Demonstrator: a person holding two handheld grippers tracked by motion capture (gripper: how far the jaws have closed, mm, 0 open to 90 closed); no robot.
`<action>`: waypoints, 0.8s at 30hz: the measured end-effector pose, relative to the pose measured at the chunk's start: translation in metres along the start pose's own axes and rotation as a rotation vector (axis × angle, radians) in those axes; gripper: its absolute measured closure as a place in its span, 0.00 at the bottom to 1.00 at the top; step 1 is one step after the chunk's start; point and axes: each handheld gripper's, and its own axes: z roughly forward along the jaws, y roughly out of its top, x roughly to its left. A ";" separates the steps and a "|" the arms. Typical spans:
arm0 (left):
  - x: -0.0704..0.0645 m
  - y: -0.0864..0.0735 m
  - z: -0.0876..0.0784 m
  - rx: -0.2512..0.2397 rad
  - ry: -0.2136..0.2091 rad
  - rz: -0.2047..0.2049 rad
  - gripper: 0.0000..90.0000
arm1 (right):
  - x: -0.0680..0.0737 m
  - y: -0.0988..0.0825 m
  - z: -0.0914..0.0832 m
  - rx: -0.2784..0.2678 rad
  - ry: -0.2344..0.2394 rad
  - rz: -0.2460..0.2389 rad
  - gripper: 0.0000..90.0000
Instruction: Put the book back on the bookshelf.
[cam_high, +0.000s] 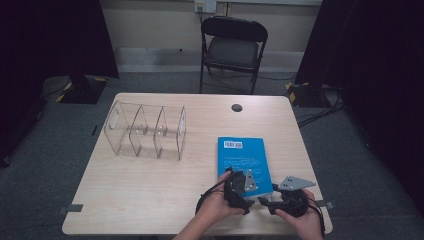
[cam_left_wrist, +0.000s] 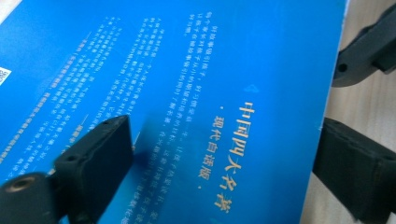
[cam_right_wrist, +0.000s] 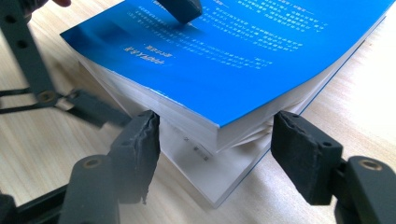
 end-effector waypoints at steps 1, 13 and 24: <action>0.000 0.000 0.000 -0.001 0.002 -0.005 0.10 | 0.000 0.000 0.000 0.000 0.000 0.000 0.37; 0.001 0.001 -0.001 -0.005 0.000 -0.036 0.11 | 0.001 0.002 -0.001 -0.006 -0.006 0.006 0.37; 0.004 0.004 -0.005 -0.001 -0.020 -0.046 0.22 | 0.000 0.001 -0.001 -0.006 0.002 0.013 0.37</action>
